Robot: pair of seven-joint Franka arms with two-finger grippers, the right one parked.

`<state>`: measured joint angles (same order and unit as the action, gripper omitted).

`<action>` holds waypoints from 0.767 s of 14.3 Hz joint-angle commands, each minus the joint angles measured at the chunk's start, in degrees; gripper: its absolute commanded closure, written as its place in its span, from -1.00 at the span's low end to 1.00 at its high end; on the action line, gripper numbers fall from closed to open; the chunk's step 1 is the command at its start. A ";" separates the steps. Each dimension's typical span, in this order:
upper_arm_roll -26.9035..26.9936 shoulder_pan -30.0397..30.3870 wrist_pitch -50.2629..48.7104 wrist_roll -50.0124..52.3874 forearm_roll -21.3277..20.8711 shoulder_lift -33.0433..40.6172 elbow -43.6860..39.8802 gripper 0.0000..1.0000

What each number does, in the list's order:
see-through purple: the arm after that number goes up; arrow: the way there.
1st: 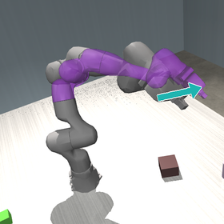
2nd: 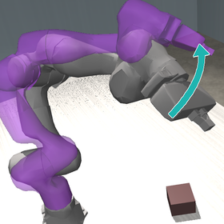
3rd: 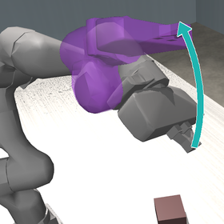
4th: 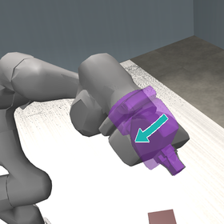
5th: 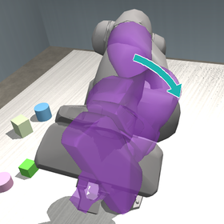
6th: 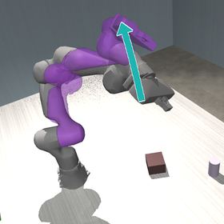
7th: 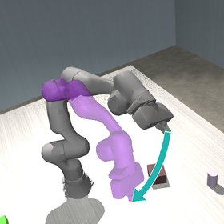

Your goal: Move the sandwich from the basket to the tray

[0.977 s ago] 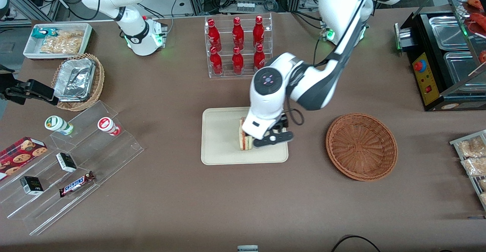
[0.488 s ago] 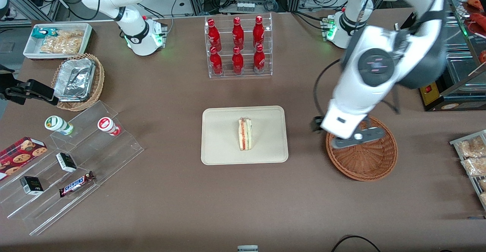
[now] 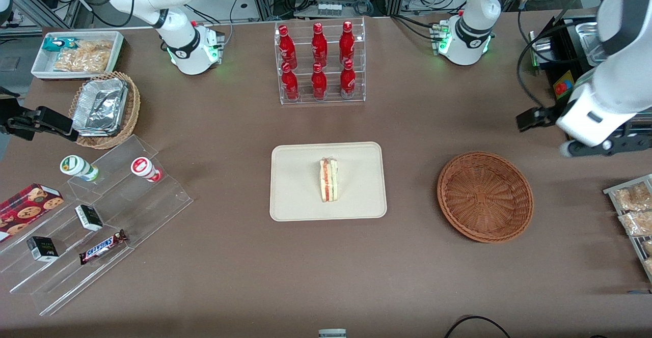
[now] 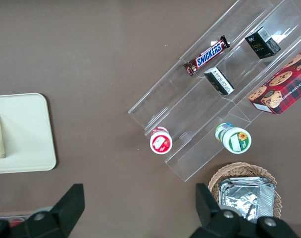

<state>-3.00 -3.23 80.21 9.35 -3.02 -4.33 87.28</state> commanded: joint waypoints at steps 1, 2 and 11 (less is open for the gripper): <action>-0.70 0.77 0.39 -1.26 -0.05 6.43 6.84 -1.00; -0.70 0.77 0.13 -1.09 0.03 6.35 6.59 -1.00; -7.07 7.31 -1.02 -1.08 0.82 5.91 5.35 -1.00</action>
<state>-4.83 -1.47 80.06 8.66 -2.89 0.75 92.39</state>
